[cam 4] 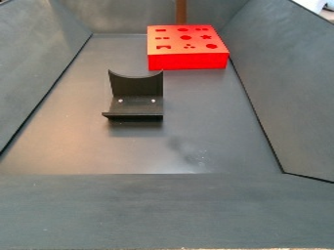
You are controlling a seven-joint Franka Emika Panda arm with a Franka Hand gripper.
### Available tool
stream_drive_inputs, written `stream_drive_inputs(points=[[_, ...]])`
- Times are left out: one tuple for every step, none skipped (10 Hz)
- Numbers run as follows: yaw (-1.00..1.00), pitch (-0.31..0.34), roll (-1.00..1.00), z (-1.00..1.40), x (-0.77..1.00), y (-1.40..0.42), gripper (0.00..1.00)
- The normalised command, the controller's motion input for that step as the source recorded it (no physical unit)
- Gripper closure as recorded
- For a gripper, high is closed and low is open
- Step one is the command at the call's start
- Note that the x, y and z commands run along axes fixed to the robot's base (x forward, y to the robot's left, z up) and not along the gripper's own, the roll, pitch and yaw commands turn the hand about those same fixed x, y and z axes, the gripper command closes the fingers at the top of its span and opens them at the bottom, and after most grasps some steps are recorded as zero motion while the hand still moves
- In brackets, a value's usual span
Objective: Pick up the oval object. Move up. Place the oval object on the fixture. Regrasp the oval object. Move to above the board. Insert the oval object.
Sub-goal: Insert the oval object.
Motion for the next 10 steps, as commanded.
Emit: stream_drive_inputs(points=[[-0.98,0.0,0.04,0.31,0.0,-0.1,1.0],[-1.0,0.0,0.0,0.15,0.0,-0.02,1.0],[-1.0,0.0,0.0,0.07,0.0,0.0,1.0],[-1.0,0.0,0.0,0.02,0.0,0.0,1.0],[-0.97,-0.006,0.0,-0.09,0.0,-0.18,1.0],[0.0,0.021,0.06,0.0,0.34,-0.16,1.0],[0.0,0.014,0.02,0.0,0.0,0.0,1.0],[0.07,0.0,0.0,-0.21,0.02,-0.05,1.0],[0.41,-0.011,0.0,-0.46,0.04,-0.5,1.0],[0.32,-0.019,0.0,-0.41,0.0,-0.72,1.0]])
